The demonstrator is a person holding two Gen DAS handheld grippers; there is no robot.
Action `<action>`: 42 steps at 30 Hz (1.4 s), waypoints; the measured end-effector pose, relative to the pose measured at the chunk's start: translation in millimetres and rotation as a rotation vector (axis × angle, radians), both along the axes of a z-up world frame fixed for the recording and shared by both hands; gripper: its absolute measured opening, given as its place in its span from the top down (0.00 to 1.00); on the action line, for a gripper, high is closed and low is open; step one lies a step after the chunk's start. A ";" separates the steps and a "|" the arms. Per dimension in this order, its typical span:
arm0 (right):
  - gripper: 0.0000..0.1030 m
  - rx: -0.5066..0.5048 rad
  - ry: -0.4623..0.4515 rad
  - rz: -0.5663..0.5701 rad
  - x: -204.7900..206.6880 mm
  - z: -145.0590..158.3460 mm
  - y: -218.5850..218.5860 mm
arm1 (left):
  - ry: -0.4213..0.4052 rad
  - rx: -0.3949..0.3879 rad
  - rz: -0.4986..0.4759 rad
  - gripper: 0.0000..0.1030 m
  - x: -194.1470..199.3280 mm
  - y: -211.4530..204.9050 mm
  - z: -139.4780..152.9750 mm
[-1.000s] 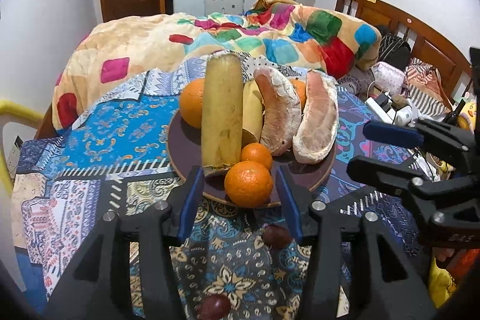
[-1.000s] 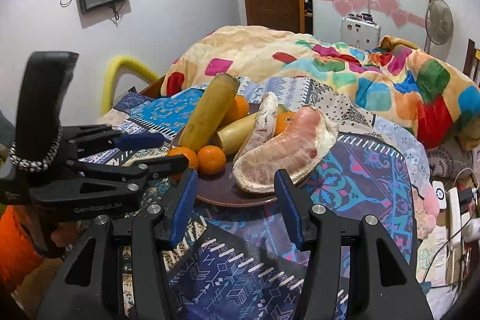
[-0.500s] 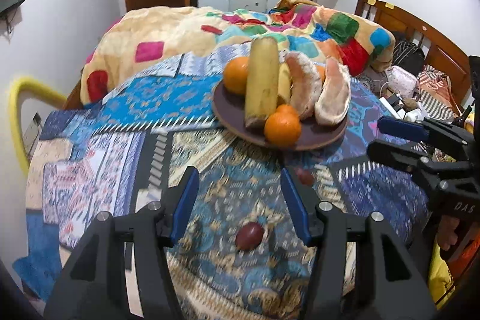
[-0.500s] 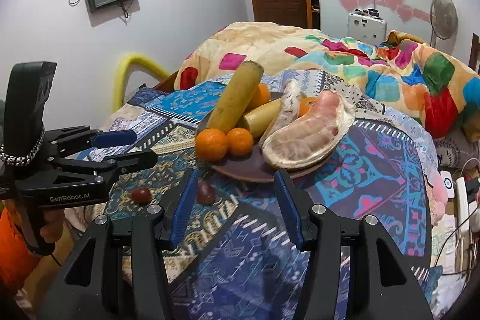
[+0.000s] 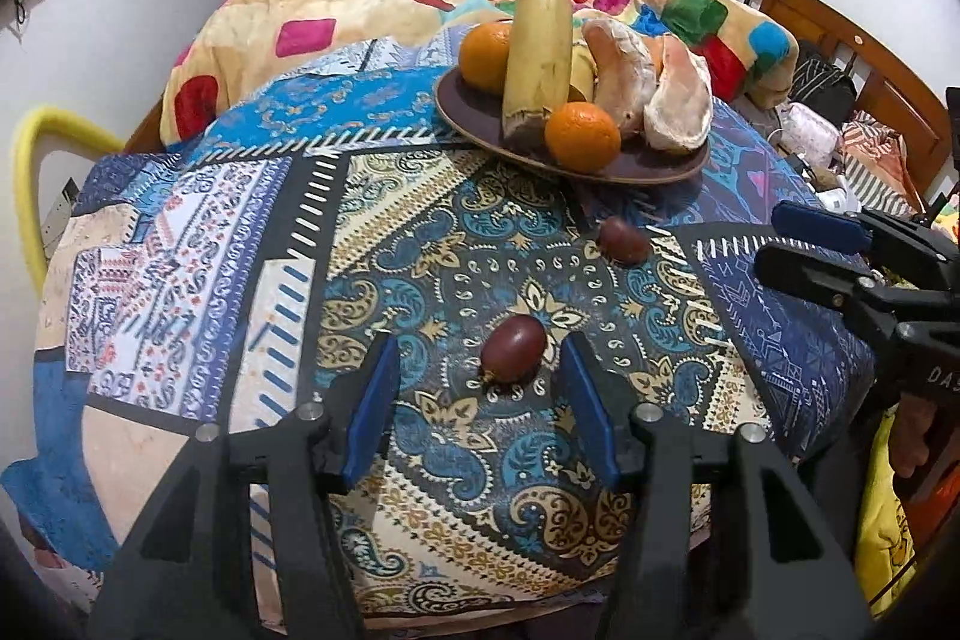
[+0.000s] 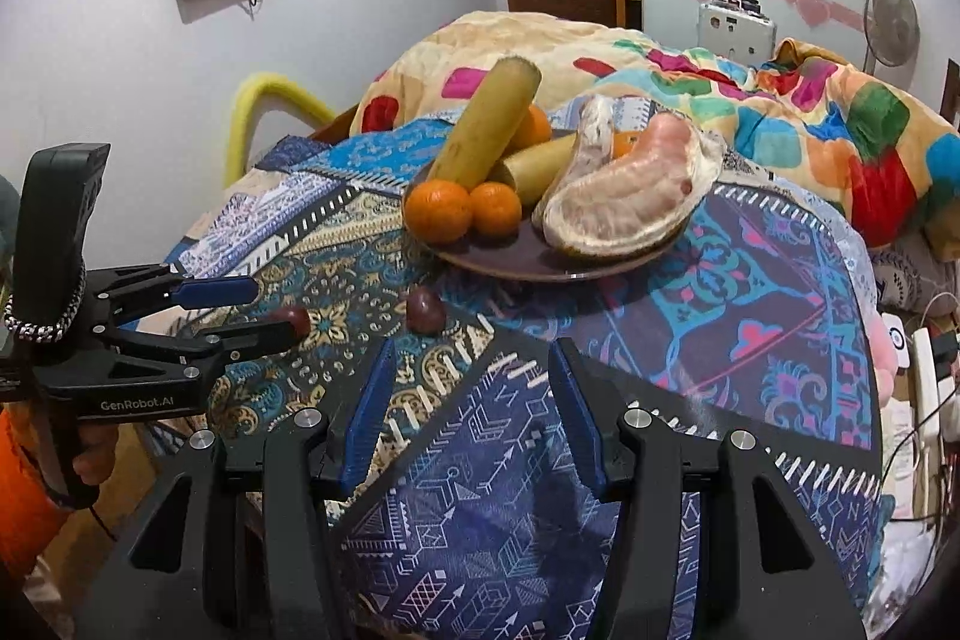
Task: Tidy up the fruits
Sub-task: 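Move both tools to the dark red plums on the cloth, then grasp a plum with the left tool while the right tool grasps another plum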
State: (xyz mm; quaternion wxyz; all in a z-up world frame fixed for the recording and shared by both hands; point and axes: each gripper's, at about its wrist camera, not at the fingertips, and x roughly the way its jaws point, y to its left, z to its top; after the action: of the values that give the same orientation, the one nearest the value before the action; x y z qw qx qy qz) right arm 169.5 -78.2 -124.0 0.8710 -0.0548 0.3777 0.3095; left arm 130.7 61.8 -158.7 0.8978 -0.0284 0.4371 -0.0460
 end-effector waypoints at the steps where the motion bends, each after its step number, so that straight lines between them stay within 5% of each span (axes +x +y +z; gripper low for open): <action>1: 0.52 -0.003 0.004 0.002 0.5 -1.8 1.1 | 0.003 -0.003 -0.007 0.56 0.0 -1.2 -1.5; 7: 0.52 -0.014 0.016 0.018 3.6 -8.5 10.4 | -0.015 -0.005 -0.032 0.79 0.0 -6.9 -2.1; 20: 0.54 -0.056 0.011 0.063 18.8 -14.4 43.0 | -0.082 0.005 -0.019 0.80 -6.3 7.0 11.6; 35: 0.84 -0.127 0.020 0.080 30.9 -25.3 62.5 | -0.104 -0.015 -0.011 0.80 2.9 18.1 8.2; 42: 0.87 -0.084 0.008 0.079 27.1 -16.3 53.0 | -0.117 -0.015 -0.022 0.80 8.2 11.7 14.8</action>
State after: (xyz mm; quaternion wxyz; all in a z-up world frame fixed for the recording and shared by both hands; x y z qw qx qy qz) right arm 196.7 -25.2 -140.3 0.8536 -0.1051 0.3913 0.3275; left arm 138.9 73.5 -143.9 0.9210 -0.0278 0.3837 -0.0606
